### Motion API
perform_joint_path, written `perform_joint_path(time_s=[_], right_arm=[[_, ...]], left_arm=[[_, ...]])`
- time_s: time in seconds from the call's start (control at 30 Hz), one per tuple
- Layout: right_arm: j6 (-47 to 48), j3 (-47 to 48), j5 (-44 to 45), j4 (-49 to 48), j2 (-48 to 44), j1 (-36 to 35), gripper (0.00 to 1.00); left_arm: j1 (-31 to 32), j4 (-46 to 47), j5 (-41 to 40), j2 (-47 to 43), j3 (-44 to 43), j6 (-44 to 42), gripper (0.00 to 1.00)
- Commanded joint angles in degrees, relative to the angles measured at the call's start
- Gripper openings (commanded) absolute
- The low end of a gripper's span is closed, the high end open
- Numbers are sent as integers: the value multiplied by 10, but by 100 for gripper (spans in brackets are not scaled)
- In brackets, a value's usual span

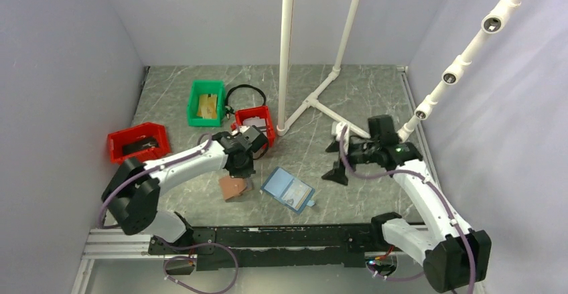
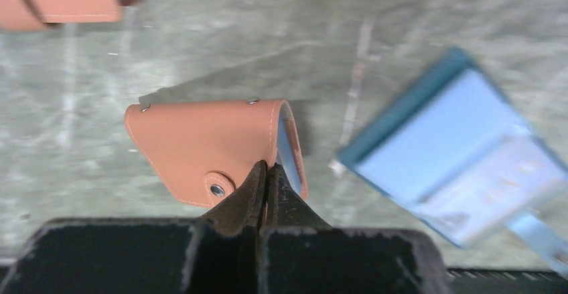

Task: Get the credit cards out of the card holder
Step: Pick up the card holder from the center of the board, then move the card holder to the center of the board.

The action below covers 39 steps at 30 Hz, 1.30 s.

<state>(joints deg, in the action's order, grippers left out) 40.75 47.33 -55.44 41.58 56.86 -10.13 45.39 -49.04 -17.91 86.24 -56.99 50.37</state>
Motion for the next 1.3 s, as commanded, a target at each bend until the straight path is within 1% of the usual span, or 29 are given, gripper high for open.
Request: perform_joint_path(time_s=[0.0,0.07,0.13,0.17,0.2,0.3,0.37,0.5,0.6,0.7,0.87,0.9,0.93,1.0,1.1,1.17,1.27], right_arm=[[162,-66,76,-35,-24,-107,100],[263,-85,81,-12,-18,-132,100],[385,-98,81,28,4,-140,100],[430,-109,89,34,13,-147,99],[449,-121,100,24,18,-158,99],[445,-154,145,-39,31,-214,96],[430,-165,173,-71,45,-258,92],[418,-160,208,-90,83,-310,82],[416,-162,234,-96,97,-329,74],[421,-157,227,-80,96,-332,58],[435,-147,224,-42,90,-332,26],[434,-143,224,-35,89,-332,19],[430,-140,225,-30,87,-332,1],[421,-144,239,-37,72,-331,0],[398,-153,313,-59,56,-315,0],[400,-157,345,-73,42,-273,0],[403,-146,367,-87,27,-187,0]], left_arm=[[5,112,119,-43,23,53,0],[6,143,143,-36,34,71,0],[6,162,155,-23,40,81,0],[7,168,159,-17,42,86,0],[7,173,162,-13,44,88,0],[7,179,160,-13,45,94,0],[7,181,160,-16,45,95,0],[7,192,170,-19,53,100,0],[7,204,174,-20,64,105,0],[8,209,174,-22,70,107,0],[7,210,174,-26,70,105,0],[7,209,174,-26,70,105,0],[7,208,174,-28,70,104,0],[8,211,180,-31,70,104,0],[7,229,200,-28,73,103,0],[7,243,217,-18,70,102,0],[8,259,233,4,56,101,0]])
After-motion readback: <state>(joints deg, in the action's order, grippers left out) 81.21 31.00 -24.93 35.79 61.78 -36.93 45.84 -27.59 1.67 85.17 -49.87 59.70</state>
